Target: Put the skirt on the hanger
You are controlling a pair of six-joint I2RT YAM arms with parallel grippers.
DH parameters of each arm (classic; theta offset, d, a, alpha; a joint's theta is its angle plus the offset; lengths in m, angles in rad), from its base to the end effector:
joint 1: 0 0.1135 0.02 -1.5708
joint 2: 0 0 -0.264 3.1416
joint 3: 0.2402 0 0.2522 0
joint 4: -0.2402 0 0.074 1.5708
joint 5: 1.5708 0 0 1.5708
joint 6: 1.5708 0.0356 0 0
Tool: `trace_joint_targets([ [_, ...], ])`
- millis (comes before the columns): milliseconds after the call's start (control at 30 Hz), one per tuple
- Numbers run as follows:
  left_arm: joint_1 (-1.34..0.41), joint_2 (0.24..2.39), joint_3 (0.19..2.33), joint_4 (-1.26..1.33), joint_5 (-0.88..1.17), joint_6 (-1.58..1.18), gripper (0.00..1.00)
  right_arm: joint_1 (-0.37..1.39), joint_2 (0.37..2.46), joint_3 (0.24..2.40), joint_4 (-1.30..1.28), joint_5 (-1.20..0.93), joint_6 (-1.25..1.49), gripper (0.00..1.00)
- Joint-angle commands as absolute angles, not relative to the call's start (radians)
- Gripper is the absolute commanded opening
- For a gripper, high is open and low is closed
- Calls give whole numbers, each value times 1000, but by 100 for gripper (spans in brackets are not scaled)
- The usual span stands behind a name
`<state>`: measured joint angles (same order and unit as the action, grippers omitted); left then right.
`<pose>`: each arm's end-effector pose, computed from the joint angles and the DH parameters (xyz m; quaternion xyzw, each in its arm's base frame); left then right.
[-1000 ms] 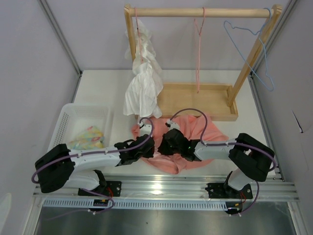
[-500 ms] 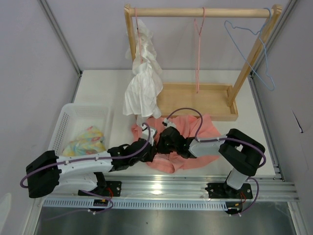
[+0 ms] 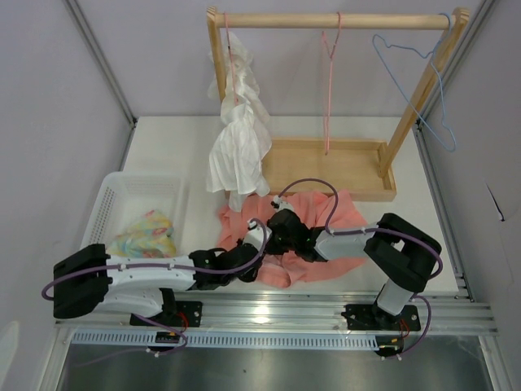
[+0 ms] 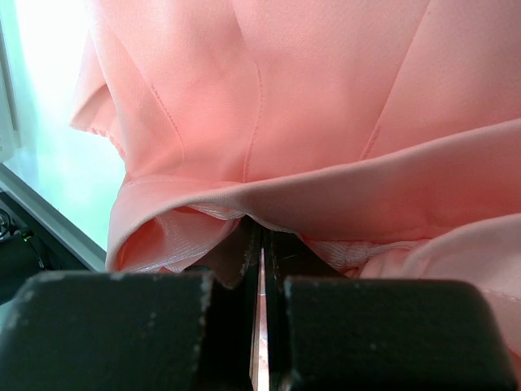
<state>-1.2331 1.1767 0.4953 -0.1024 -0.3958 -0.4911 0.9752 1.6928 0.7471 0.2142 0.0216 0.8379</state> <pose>0.0866 -0.2052 0.1741 0.2581 0.8713 -0.1672 0.3825 0.1833 0.2692 0.1388 -0.0582 0.9113 0.3147 0.2589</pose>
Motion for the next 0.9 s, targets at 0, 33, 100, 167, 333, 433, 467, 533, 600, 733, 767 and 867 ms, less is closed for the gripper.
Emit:
trace_joint_targets([
  [0,-1235,1221,546,-69,-420,-428,33,966,1707,767,222,31,842,0],
  [33,-1235,1253,552,-57,-413,-419,34,966,1707,769,222,31,842,0],
  [100,-1233,1284,572,-41,-402,-405,34,966,1704,770,219,31,844,0],
  [167,-1229,1317,589,-35,-420,-402,36,966,1703,769,219,32,841,0],
  [333,-1212,1328,609,-34,-434,-382,39,966,1700,765,221,28,842,0],
  [433,-1204,1318,623,-47,-445,-367,40,965,1698,761,219,29,844,0],
  [467,-1204,1307,626,-54,-445,-362,40,965,1698,759,221,29,842,0],
  [533,-1201,1299,627,-55,-448,-351,40,965,1697,758,227,28,845,0],
  [600,-1198,1292,623,-49,-457,-342,40,965,1701,755,235,22,848,0],
  [733,-1174,1261,597,-11,-463,-337,41,960,1698,729,253,11,857,0],
  [767,-1170,1255,589,-6,-463,-328,41,950,1694,715,265,12,870,0],
  [867,-1151,1239,584,38,-431,-305,41,934,1687,680,288,-26,873,0],
])
